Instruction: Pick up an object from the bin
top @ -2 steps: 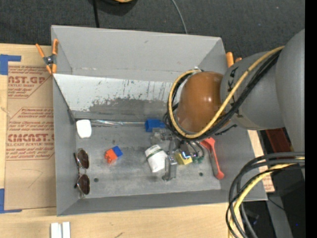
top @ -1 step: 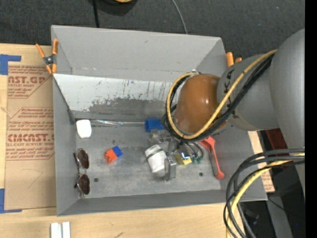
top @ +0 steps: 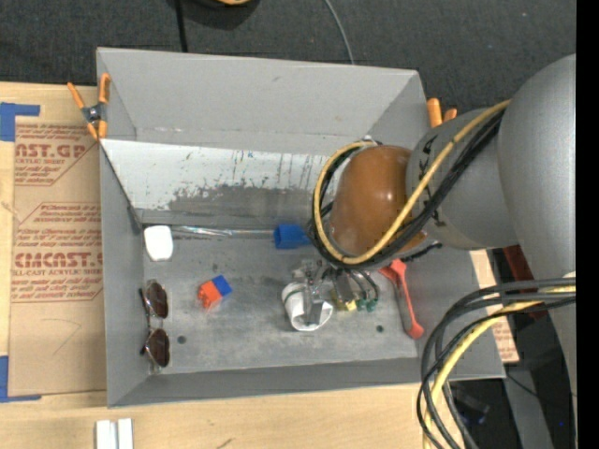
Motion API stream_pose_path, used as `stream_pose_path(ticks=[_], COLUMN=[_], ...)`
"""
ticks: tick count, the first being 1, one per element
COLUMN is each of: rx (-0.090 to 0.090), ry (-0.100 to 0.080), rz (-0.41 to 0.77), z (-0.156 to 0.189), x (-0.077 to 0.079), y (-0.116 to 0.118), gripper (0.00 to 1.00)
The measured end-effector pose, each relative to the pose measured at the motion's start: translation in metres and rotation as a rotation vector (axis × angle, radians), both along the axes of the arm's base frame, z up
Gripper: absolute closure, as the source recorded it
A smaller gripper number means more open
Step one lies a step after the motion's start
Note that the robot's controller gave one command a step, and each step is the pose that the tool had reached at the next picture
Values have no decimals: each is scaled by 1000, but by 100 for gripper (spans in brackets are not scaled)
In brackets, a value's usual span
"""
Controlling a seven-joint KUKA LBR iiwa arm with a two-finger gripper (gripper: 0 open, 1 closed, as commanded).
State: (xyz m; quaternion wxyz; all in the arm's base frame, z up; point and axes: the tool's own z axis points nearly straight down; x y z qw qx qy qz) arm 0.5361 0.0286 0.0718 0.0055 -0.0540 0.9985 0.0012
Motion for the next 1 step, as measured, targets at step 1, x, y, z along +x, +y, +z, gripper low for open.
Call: stream_pose_path(ticks=[1], rx=[0], ry=[0], rz=[0], z=[0], x=[0], y=[0], gripper=[100])
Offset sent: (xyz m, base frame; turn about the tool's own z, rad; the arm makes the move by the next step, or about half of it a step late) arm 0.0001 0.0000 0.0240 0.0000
